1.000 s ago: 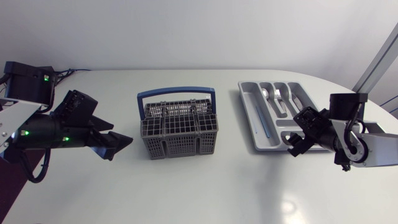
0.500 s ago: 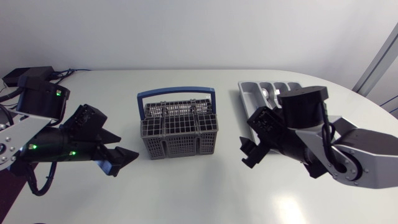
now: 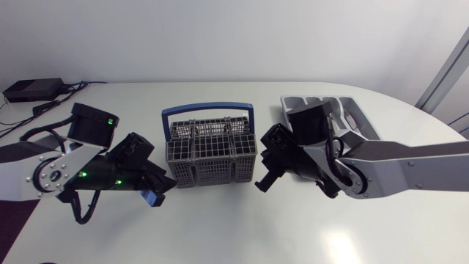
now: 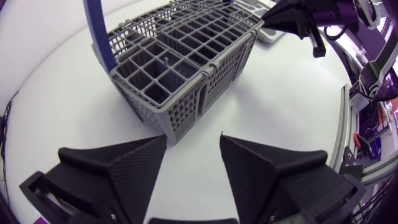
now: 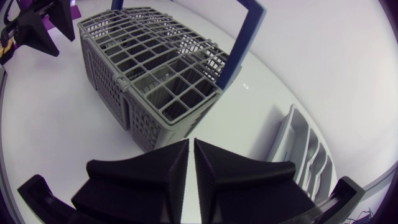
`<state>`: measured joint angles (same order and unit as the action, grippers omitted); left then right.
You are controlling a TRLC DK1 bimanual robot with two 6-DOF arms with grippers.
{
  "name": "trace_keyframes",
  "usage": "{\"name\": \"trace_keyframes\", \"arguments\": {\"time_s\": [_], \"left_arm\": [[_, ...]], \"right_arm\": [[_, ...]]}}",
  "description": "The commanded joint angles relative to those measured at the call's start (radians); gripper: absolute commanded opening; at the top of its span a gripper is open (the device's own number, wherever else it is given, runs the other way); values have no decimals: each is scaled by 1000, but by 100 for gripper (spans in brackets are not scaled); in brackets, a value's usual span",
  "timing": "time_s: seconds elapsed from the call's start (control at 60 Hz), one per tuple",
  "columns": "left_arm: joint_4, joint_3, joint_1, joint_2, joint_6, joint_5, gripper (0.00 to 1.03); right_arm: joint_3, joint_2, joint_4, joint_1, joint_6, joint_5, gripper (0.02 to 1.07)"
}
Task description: Unload the cutlery basket into the drawer organizer.
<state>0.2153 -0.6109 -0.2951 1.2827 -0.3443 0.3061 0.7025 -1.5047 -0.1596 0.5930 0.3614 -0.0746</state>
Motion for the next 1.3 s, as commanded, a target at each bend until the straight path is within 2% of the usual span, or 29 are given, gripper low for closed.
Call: {"name": "trace_keyframes", "arguments": {"time_s": [0.0,0.217,0.6,0.917,1.05,1.15,1.283], "left_arm": [[-31,-20,7,90,4,5,28],[-113,-50,45,193,4,5,28],[-140,-78,59,227,4,5,28],[-162,-96,59,265,2,4,29],[-160,-81,68,259,-1,4,47],[-149,-41,82,202,-4,4,72],[-77,-1,140,67,-30,4,75]], "right_arm": [[31,-43,-12,21,-41,1,8],[57,-75,-29,54,-65,-5,8],[71,-86,-26,90,-70,-53,8],[49,-61,-12,97,-73,-56,8],[40,-55,-12,99,-75,-67,8],[17,-15,-15,80,-72,-88,8],[-32,113,0,37,-42,-116,8]]}}
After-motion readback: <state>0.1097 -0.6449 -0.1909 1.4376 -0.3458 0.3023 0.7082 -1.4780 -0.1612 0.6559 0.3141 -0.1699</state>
